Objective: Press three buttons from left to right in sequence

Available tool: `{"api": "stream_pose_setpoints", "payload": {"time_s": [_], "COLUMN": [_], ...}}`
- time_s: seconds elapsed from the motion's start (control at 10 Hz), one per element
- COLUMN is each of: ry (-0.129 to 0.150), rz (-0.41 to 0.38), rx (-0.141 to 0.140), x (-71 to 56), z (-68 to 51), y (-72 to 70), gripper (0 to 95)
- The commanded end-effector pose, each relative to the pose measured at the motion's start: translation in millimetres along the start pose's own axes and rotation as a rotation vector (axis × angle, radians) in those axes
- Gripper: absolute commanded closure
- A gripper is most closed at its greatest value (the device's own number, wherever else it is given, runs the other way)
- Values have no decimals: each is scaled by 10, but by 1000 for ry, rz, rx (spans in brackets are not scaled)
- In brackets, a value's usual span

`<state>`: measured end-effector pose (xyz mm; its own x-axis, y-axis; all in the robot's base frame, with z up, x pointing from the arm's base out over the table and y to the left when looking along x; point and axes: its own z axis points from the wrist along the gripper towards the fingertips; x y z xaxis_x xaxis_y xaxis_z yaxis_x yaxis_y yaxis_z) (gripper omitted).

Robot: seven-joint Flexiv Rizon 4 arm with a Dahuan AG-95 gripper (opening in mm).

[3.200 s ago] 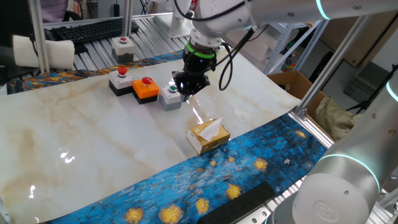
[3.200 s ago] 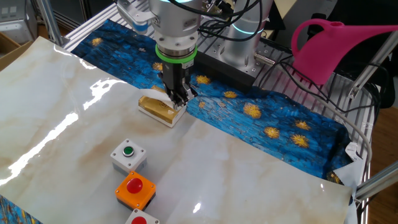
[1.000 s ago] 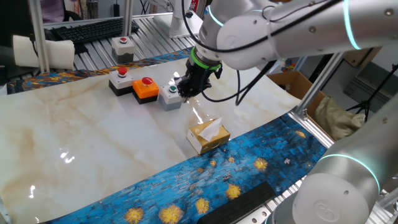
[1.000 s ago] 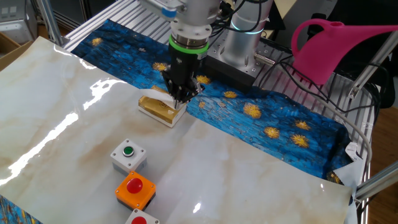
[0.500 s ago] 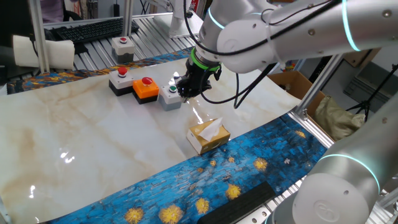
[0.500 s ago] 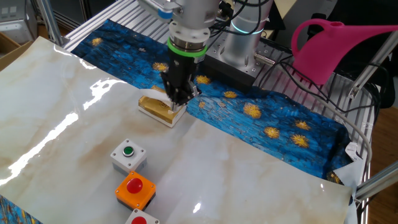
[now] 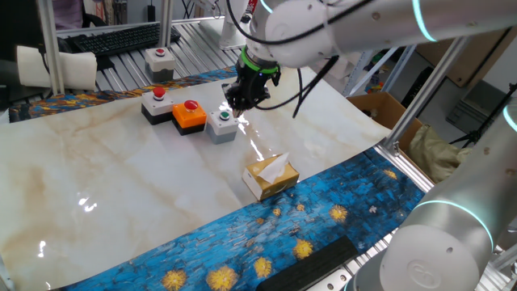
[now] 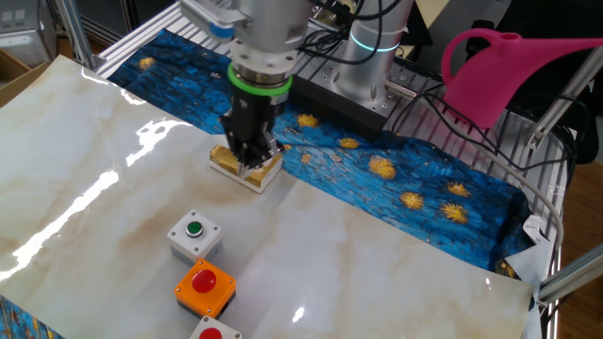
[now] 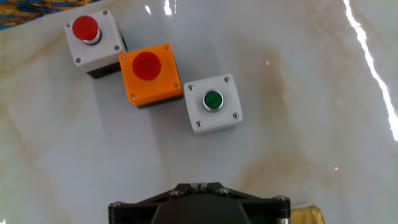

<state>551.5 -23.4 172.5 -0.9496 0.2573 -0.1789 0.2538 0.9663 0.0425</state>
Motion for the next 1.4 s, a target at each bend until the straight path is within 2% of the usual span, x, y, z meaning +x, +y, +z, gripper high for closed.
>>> {"api": "stream_pose_setpoints", "payload": {"time_s": [0.1, 0.4, 0.8, 1.4], "ry": [0, -2, 0, 0], "rz": [7, -19, -48, -45], "rx": [2, 11, 4, -6], "x": [-103, -339, -568, -637], "z": [28, 116, 229, 317], "y": [-24, -109, -235, -231], "gripper": [950, 950, 950, 950]}}
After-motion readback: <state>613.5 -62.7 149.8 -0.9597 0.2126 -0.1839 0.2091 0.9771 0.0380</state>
